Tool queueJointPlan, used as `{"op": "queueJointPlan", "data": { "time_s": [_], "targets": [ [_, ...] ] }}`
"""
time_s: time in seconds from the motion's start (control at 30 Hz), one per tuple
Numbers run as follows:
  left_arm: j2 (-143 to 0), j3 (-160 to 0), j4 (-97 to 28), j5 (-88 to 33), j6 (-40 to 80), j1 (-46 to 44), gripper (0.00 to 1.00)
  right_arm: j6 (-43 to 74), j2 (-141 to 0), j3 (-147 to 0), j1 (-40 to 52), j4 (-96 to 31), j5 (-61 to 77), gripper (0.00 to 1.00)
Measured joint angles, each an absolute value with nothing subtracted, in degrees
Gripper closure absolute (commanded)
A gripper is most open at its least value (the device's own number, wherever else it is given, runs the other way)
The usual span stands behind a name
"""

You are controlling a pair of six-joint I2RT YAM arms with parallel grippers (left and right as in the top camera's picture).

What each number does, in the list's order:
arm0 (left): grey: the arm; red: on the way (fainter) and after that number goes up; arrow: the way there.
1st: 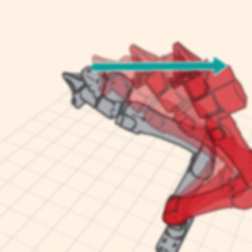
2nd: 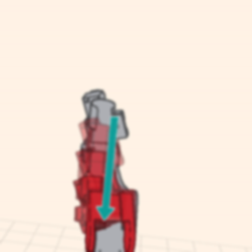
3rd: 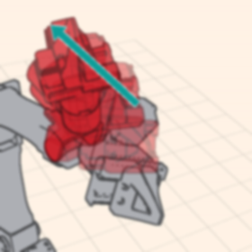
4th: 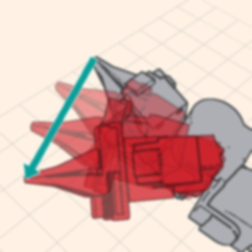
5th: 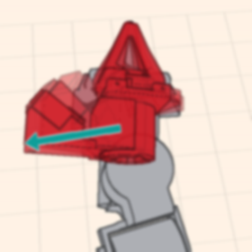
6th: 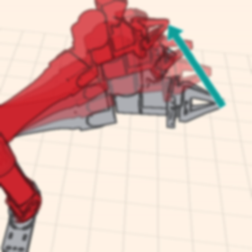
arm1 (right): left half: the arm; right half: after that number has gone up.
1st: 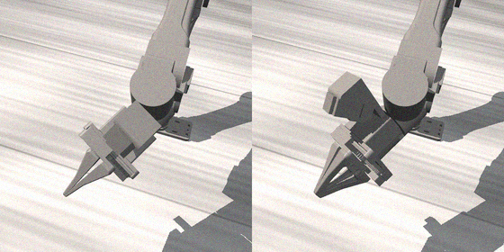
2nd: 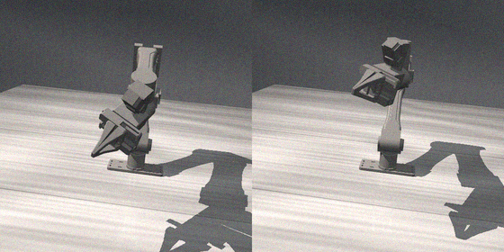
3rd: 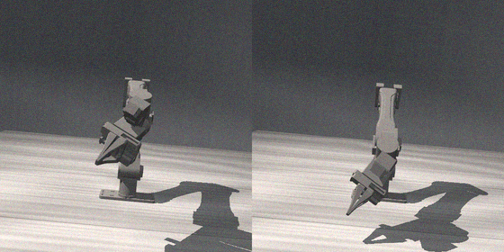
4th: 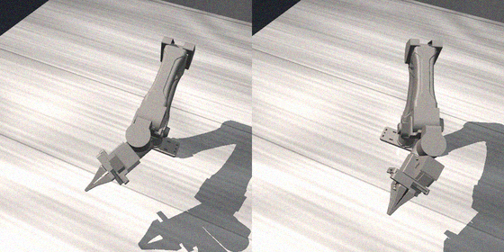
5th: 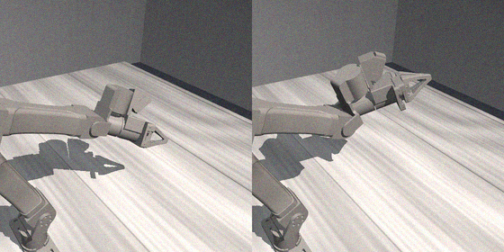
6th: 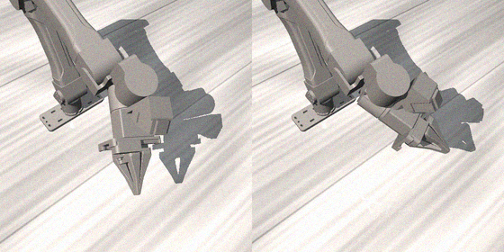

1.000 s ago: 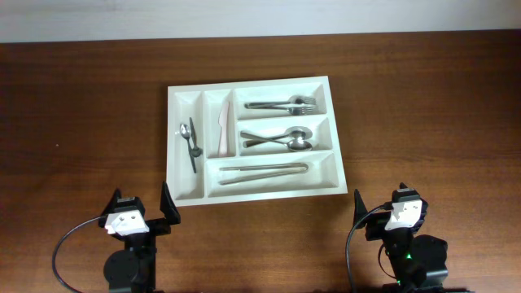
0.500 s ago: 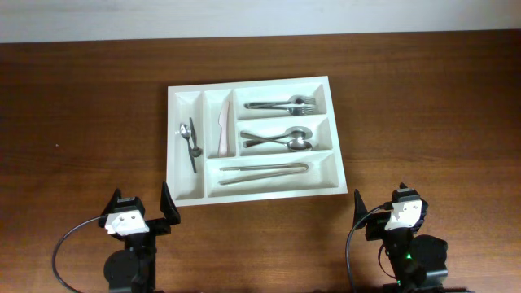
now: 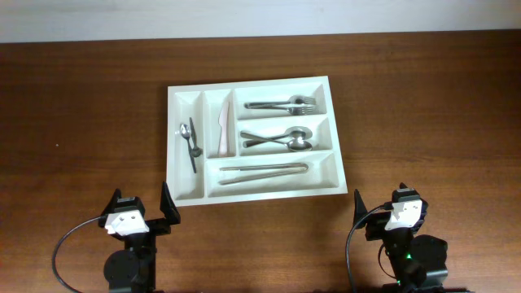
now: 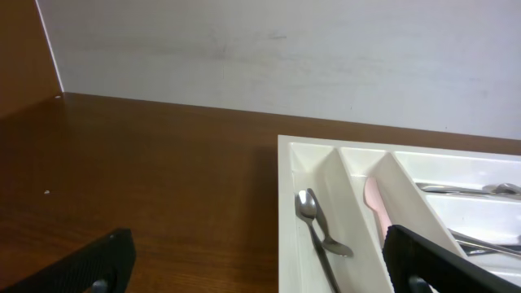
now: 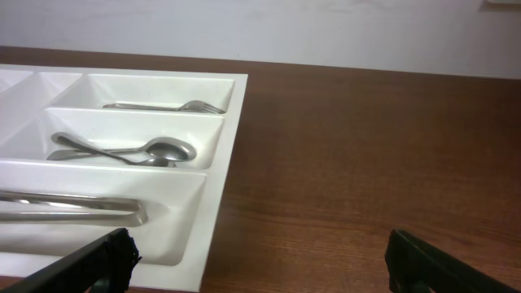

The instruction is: Pack container

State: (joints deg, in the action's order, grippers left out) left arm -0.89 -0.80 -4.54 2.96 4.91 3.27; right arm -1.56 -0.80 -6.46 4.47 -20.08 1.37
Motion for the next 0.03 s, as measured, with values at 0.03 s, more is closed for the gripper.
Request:
{"op": "queueJointPlan", "data": {
  "time_s": [0.03],
  "targets": [
    [-0.89,-0.8,-4.54,2.96,4.91,3.27,0.01,-1.54,-0.8,-6.46,4.47,-20.08,1.37,0.01]
  ]
}}
